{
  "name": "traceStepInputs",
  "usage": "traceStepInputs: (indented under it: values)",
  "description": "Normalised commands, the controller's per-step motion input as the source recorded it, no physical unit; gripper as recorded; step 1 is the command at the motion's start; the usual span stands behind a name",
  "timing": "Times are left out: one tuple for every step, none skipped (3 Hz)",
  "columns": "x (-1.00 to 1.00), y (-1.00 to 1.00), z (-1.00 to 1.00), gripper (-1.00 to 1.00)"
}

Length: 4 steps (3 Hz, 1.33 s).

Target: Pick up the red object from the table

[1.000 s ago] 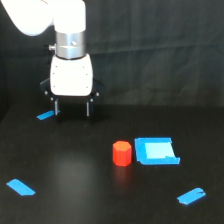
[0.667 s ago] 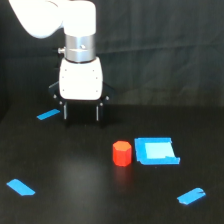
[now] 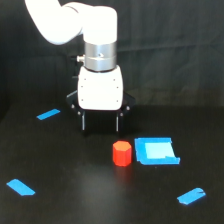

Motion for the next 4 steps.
traceStepInputs:
  values:
    - [0.61,-0.98,-0.01,0.92]
    - [0.40,-0.80,-0.21,0.96]
    - [0.22,-0.66,-0.12,0.96]
    - [0.05,-0.58,-0.11,0.88]
